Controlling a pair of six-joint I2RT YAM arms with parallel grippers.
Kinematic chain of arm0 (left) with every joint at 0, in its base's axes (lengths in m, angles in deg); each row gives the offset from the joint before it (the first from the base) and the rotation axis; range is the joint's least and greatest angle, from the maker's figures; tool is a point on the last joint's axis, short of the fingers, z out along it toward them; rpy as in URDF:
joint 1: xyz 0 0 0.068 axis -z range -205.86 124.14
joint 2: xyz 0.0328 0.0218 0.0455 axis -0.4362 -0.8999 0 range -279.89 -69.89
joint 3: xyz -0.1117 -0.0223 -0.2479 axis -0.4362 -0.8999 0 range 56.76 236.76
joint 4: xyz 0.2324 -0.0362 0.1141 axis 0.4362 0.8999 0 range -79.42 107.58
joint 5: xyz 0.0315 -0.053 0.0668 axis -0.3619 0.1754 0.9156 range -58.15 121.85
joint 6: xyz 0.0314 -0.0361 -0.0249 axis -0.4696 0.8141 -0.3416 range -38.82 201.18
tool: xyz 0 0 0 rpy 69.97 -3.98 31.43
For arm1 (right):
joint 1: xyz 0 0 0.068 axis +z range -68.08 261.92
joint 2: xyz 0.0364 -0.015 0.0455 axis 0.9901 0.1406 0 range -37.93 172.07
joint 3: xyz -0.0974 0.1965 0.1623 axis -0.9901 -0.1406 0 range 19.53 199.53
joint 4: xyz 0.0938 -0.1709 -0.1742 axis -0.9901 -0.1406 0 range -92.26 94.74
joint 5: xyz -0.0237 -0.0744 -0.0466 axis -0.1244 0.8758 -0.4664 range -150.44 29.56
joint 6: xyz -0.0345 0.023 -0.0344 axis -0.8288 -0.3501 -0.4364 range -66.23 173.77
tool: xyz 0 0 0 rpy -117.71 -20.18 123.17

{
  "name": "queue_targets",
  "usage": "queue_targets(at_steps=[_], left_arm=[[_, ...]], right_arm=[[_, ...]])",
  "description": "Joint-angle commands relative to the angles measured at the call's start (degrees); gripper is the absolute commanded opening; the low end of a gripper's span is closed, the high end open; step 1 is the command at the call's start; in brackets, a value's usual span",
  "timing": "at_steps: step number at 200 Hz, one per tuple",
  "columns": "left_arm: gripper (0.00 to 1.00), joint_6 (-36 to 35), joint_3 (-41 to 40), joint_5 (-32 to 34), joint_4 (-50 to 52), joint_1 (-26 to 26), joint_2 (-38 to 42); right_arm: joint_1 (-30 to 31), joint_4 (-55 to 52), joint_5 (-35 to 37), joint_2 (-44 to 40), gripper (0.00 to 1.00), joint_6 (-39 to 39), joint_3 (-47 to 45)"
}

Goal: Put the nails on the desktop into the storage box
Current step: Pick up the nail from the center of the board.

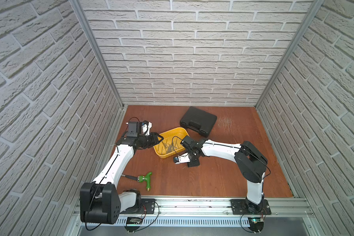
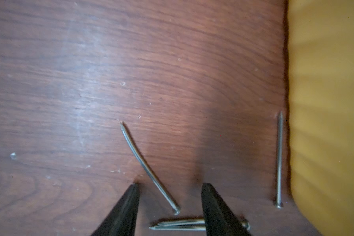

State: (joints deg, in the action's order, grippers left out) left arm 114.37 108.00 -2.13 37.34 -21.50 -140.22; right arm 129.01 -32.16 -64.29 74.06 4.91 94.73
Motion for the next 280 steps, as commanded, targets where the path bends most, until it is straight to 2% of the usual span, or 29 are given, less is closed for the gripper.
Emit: queue_targets(at_steps=[1, 14, 26, 76, 112, 139, 159, 173, 201, 221, 236, 259, 280], left_arm=[[0.48, -0.59, -0.97, -1.87, -0.04, -0.84, 1.18], [0.49, -0.63, -1.09, -2.02, -0.13, -0.88, 1.16], [0.49, -0.58, -1.21, -2.07, -0.22, -1.02, 1.31], [0.49, -0.22, -2.21, -2.03, -0.98, -1.11, 1.39], [0.49, 1.60, -2.69, -2.75, -2.76, -1.19, 1.30], [0.53, 3.18, -3.01, -3.56, -4.83, -1.59, 1.75], [0.60, 6.48, -4.96, -6.19, -10.66, -2.35, 2.51], [0.65, 9.32, -6.78, -8.35, -16.80, -2.85, 3.04], [0.73, 15.23, -9.99, -12.41, -30.91, -2.81, 3.75], [0.76, 17.03, -10.46, -14.24, -36.61, -2.03, 3.66], [0.76, 16.28, -9.33, -15.34, -37.24, -0.58, 2.97], [0.75, 11.56, -6.48, -14.64, -31.67, 2.31, 1.44], [0.74, 10.40, -5.75, -13.71, -30.50, 3.84, 0.24]], right_arm=[[0.29, -3.25, -1.42, 0.95, 0.42, -4.69, 0.65], [0.28, -3.91, -1.11, 0.93, 0.35, -4.78, 0.44], [0.28, -4.46, -0.42, 0.96, 0.34, -4.92, -0.15], [0.76, -2.98, 0.23, -1.56, 0.03, -3.29, -4.38], [1.42, -1.14, -2.05, -5.71, 0.03, -1.23, -4.87], [0.16, 3.20, -9.54, -12.67, 0.02, 4.55, -6.30], [-3.44, 10.24, -19.24, -17.84, 0.02, 14.76, -9.17], [-5.49, 19.32, -24.22, -21.72, 0.02, 26.35, -13.60], [-7.52, 35.40, -25.77, -25.64, 0.02, 51.25, -19.48], [-8.06, 39.72, -25.07, -24.97, 0.02, 65.95, -19.69], [-8.07, 41.31, -26.23, -23.48, 0.02, 72.82, -18.22], [-7.89, 49.08, -26.68, -22.96, 0.02, 82.46, -18.51], [-7.26, 49.63, -25.94, -22.51, 0.02, 84.57, -16.59]])
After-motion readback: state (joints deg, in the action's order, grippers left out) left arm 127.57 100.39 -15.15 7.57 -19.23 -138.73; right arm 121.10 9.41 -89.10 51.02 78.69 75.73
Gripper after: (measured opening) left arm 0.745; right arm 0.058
